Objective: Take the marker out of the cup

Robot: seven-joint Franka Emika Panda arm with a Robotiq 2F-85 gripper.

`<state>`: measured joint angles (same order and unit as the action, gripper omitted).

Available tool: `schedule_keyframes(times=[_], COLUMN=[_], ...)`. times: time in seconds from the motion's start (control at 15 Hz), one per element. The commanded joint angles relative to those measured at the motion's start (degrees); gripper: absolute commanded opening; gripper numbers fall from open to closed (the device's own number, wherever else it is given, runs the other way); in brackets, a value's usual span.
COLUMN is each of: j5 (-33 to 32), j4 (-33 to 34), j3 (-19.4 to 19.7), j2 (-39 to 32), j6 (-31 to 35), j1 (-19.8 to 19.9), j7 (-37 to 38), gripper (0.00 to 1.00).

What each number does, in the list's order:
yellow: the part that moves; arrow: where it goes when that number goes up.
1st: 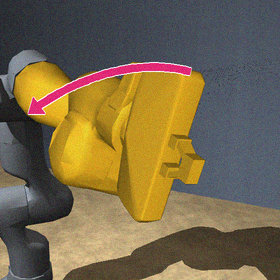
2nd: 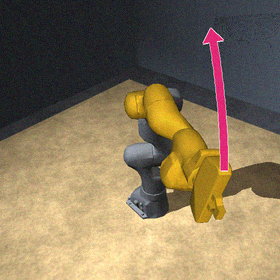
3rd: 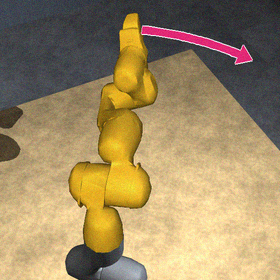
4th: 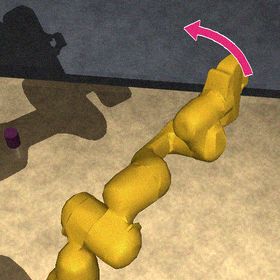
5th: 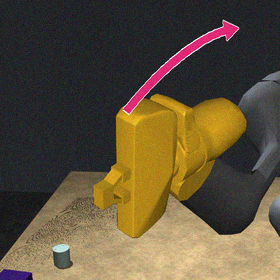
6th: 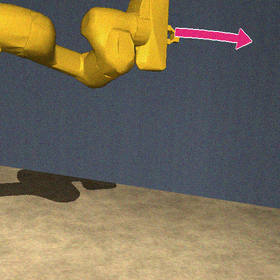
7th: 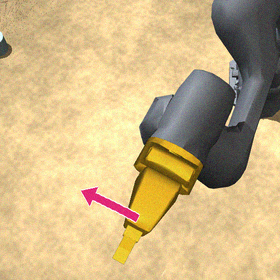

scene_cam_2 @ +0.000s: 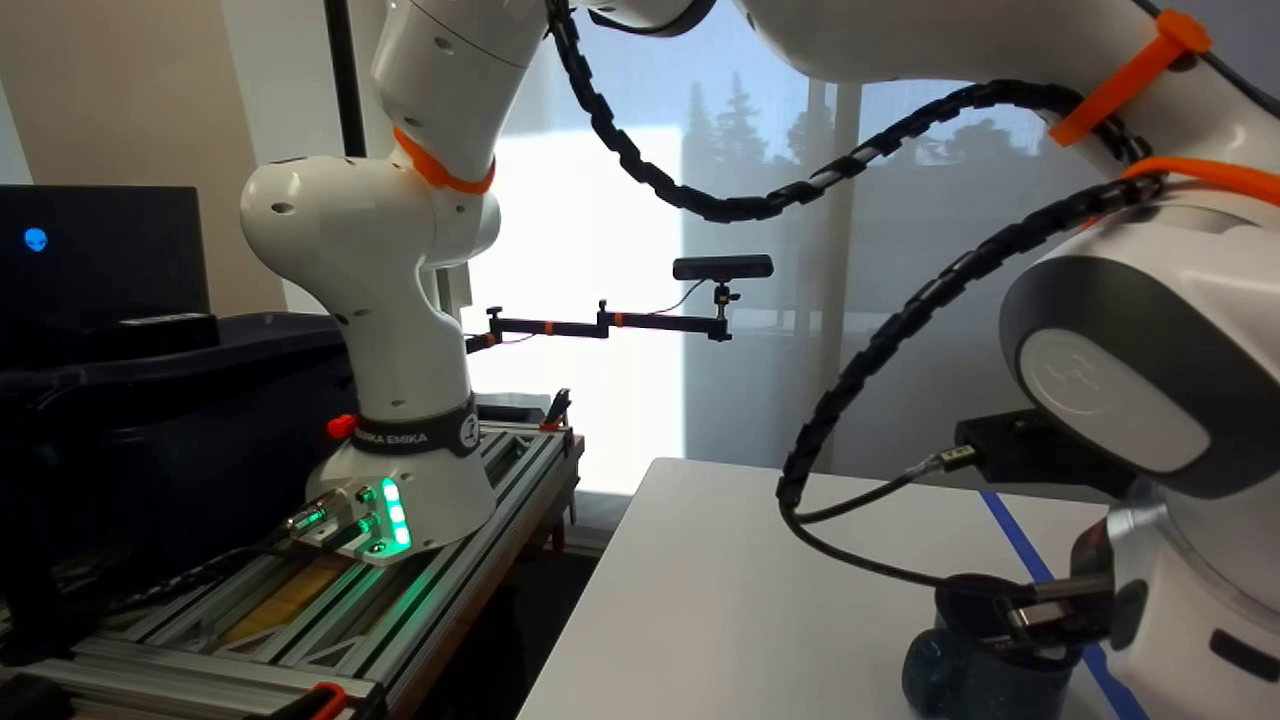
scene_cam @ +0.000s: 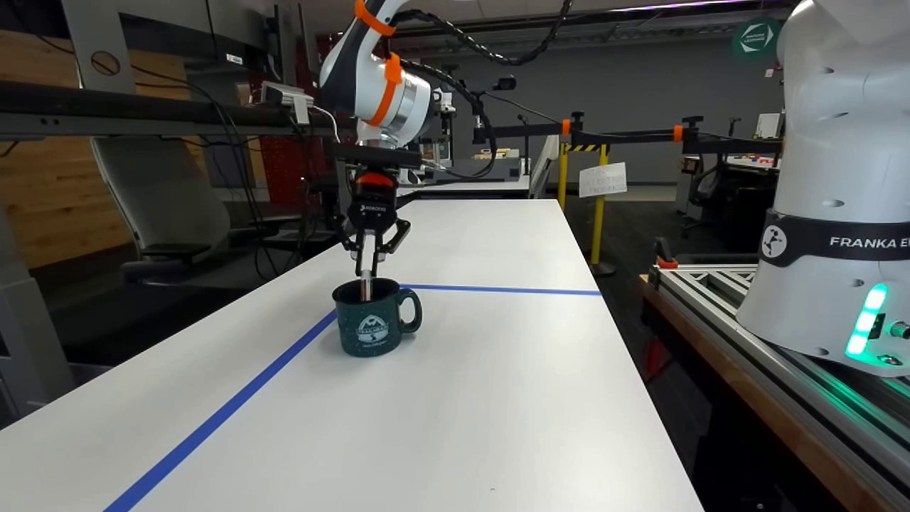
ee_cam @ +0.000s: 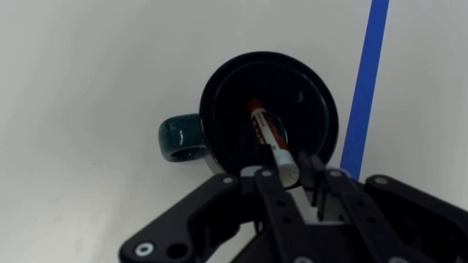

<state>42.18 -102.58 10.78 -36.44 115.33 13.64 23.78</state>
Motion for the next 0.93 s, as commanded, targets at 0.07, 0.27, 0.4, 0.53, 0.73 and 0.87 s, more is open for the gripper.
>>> schedule_keyframes(times=[0.07,0.27,0.4,0.53,0.73,0.87], j5=[-1.4,-2.6,-3.8,-4.8,-5.2,-4.7], j4=[-1.7,-5.4,-8.2,-11.0,-16.3,-20.5], j3=[-0.2,-0.1,0.2,0.5,1.0,1.2], j2=[2.8,7.5,11.3,15.2,22.2,27.2], j6=[-1.0,-0.7,-0.3,-0.5,-1.6,-2.2], j1=[-0.3,-1.4,-2.2,-2.5,-2.3,-2.3], j7=[-1.4,-1.8,-1.0,-0.3,0.5,0.9], gripper=[0.06,0.06,0.06,0.06,0.06,0.06])
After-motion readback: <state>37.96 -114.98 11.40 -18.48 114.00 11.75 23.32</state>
